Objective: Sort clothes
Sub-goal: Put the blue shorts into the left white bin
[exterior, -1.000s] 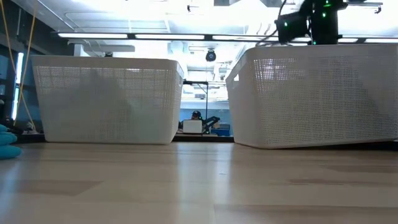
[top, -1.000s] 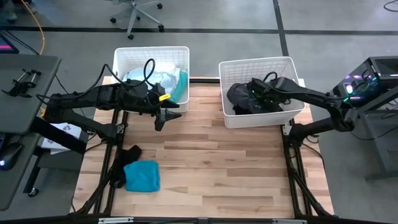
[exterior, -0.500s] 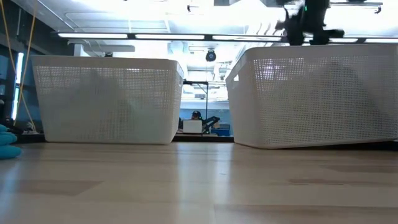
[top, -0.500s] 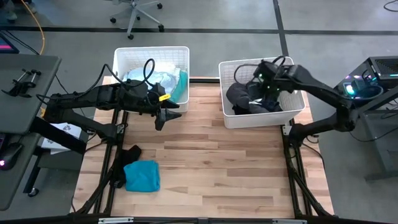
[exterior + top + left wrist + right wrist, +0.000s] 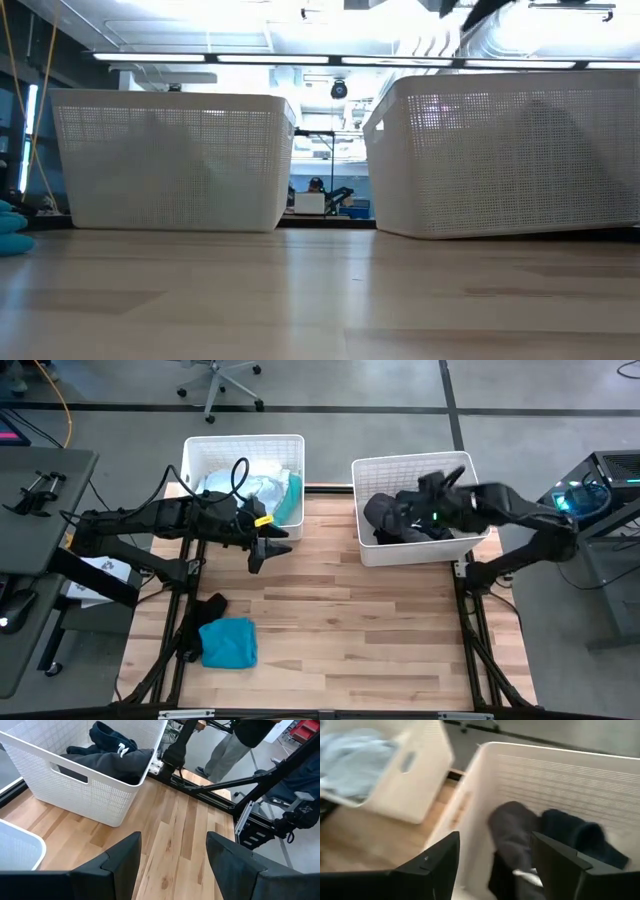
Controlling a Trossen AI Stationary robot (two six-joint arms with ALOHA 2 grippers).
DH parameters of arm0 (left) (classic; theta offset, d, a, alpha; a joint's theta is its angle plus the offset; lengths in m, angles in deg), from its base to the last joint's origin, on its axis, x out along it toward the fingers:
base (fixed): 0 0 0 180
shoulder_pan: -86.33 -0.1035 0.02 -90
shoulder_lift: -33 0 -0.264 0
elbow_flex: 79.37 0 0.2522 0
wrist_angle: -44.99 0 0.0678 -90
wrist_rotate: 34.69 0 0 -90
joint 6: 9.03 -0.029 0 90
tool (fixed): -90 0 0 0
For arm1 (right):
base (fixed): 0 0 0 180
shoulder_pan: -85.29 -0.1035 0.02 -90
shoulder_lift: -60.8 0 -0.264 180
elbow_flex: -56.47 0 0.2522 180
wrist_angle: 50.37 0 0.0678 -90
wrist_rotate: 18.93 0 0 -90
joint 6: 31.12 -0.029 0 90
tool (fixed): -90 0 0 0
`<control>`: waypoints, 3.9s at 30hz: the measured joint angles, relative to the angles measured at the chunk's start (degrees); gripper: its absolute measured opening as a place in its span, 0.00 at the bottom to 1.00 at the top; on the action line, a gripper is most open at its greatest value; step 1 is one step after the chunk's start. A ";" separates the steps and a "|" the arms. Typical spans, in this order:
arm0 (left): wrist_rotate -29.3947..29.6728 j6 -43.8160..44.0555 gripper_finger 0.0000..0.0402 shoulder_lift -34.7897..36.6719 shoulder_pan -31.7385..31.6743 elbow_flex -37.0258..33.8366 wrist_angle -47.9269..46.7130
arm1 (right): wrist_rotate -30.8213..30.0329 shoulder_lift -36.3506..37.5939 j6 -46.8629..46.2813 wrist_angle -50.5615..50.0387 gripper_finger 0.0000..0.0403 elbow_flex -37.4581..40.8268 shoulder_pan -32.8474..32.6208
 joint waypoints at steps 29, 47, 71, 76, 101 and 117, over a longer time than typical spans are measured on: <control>-5.82 26.40 0.53 -1.73 20.54 -4.31 -42.94 | 0.10 -12.36 1.71 64.90 0.56 28.63 -25.94; -14.95 40.96 0.53 -6.01 24.10 -43.29 3.31 | 0.89 -12.46 5.00 70.03 0.56 28.50 -23.26; -3.83 9.73 0.01 -8.37 24.39 -19.87 -13.26 | 0.95 -5.25 4.03 70.82 0.56 28.48 -28.48; 2.32 8.75 0.01 -3.61 21.96 -9.85 -15.44 | -5.38 -1.99 6.46 70.63 0.56 28.46 -31.44; 13.30 -31.83 0.01 -15.45 -38.10 11.17 -27.50 | -11.09 -1.95 -2.59 70.16 0.56 28.46 -33.47; 8.66 -30.54 0.29 -41.51 -49.40 12.02 -26.27 | -19.68 -4.61 -4.26 73.55 0.56 28.46 -36.76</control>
